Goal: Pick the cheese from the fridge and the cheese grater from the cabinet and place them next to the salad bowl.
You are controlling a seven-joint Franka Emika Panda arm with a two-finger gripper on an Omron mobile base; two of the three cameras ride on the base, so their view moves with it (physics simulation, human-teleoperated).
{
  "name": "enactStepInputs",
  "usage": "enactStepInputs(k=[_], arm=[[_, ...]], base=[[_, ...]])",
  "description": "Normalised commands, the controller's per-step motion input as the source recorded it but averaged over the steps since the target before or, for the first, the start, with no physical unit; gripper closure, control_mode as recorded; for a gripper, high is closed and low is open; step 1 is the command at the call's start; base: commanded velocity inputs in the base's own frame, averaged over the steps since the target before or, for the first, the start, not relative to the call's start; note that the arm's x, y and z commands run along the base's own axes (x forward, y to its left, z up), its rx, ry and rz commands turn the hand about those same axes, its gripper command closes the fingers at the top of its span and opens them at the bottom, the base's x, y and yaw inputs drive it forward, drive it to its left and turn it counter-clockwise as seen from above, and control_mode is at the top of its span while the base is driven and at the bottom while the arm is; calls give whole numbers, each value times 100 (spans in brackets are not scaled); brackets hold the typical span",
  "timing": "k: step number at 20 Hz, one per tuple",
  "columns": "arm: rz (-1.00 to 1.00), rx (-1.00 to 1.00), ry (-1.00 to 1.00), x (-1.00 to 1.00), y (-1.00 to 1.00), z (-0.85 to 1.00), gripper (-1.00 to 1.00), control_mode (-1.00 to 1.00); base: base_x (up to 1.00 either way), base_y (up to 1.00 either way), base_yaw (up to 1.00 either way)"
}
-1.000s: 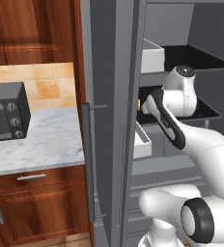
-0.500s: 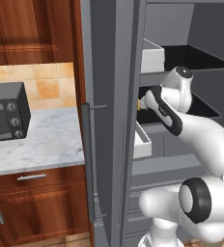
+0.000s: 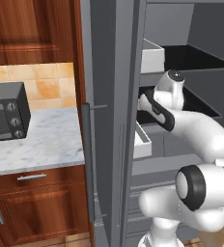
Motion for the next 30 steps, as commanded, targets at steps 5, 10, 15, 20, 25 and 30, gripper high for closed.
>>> enactStepInputs(k=[5,10,15,20,25,30], arm=[[0,1,-1,41,0,-19,-100,-100],[0,3,-1,47,0,-12,-100,-100],[0,2,-1,50,0,-13,-100,-100],[0,0,-2,47,0,-16,-100,-100],[0,0,-5,38,0,-16,-100,-100],[0,0,-5,36,0,-16,-100,-100]], base=[[0,0,0],[0,0,0],[0,0,0],[0,0,0],[0,0,0],[0,0,0]])
